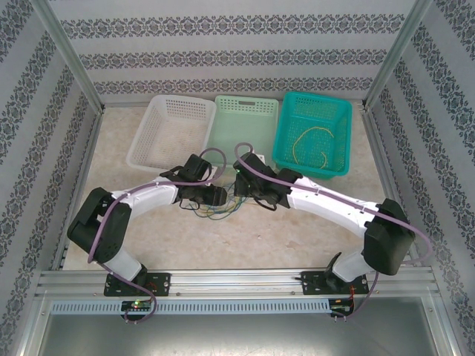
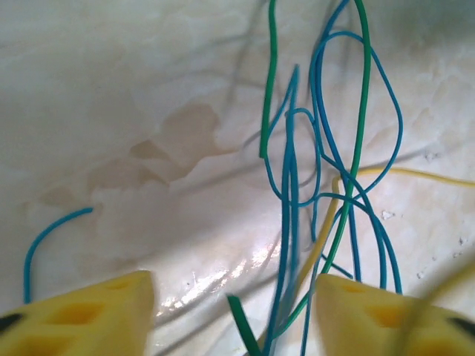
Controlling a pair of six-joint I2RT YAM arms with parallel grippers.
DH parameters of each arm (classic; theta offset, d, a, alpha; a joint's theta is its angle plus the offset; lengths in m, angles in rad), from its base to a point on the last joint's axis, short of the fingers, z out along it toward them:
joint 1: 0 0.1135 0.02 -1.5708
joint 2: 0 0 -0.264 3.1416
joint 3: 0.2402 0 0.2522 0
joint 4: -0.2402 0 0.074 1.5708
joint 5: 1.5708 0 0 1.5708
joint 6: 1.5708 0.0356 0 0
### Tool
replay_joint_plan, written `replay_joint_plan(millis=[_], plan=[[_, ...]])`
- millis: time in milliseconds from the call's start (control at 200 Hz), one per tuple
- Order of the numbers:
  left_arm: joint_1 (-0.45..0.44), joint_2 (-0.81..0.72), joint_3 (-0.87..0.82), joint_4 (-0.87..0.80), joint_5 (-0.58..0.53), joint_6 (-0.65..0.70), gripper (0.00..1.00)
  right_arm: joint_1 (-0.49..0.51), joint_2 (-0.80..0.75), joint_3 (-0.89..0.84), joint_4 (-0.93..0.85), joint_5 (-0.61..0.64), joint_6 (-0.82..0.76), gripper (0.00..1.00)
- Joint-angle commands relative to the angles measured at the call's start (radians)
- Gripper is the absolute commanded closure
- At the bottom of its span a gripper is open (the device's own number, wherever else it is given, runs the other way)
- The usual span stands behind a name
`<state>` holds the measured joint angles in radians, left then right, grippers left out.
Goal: Untangle the cables
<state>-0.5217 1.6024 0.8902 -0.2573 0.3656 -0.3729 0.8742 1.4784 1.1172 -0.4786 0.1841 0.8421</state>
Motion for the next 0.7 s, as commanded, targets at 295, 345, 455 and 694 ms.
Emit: replay_joint_plan(millis=[295,345,455,694], plan=[[0.009,-0.006,0.004,0.006,-0.023,0.020,0.92,0.055,-0.197,-0.163,-0.072,0.196,0.101,1.00],[0.009,-0.006,0.008,0.011,-0.018,0.021,0.92,0.055,-0.223,-0.188,-0.062,0.199,0.115,1.00],[0.009,-0.004,0.013,0.020,-0.006,0.028,0.92,0.060,-0.251,-0.216,-0.075,0.198,0.139,1.00],[0.007,-0.013,0.022,0.004,-0.003,0.057,0.79,0.077,-0.272,-0.222,-0.034,0.188,0.082,1.00]])
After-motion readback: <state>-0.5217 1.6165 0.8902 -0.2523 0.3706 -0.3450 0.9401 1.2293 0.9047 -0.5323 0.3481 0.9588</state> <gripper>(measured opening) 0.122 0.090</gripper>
